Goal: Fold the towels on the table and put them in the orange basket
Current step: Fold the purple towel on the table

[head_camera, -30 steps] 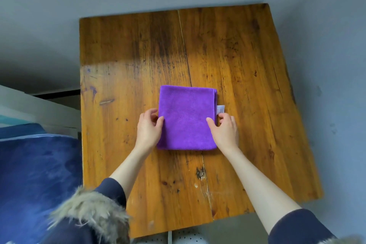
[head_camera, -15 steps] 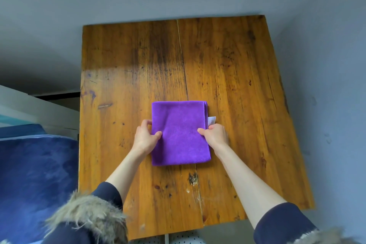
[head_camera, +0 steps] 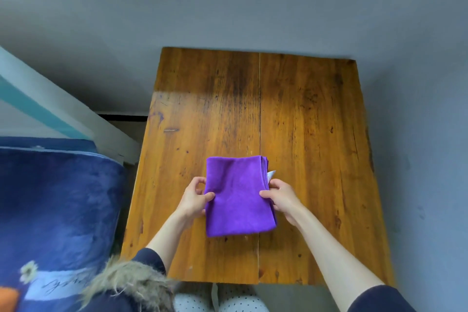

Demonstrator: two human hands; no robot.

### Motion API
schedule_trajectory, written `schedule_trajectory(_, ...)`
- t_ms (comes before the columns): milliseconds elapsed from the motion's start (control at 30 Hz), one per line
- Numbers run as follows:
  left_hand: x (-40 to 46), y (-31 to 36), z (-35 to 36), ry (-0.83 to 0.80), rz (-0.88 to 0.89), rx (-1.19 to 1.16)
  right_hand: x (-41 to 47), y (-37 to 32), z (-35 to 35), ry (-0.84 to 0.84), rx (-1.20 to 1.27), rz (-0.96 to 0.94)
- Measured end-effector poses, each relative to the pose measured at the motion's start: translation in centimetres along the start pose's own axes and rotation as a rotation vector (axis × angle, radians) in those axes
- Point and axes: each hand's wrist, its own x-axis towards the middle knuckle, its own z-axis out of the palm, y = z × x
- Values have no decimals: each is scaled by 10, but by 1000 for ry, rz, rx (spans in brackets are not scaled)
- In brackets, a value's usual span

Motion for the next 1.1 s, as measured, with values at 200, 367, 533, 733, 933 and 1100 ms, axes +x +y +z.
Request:
schedule_trajectory(200,-46,-18,-50,70,72,-143,-33,-28,32,-116,-31,-106)
schedule_trajectory(367,-90,-45,-103,232,186,-248,-64,-52,90,-197,-135,-235)
schedule_trajectory(533,-137,-89,-166,397,242,-329,-102,-66,166,-352,-229,-318)
schedule_trajectory(733,-200,-165,-246,566,251,-471,-163,-60,278,-532,-386,-371)
schedule_trajectory(933,-257,-243,-326,706,265,-546,-223,-38,393,-618,-530,-457)
schedule_trajectory(1100,-293,-304,-371,818,218,-598,-256,-16,477,-722,-658,-465)
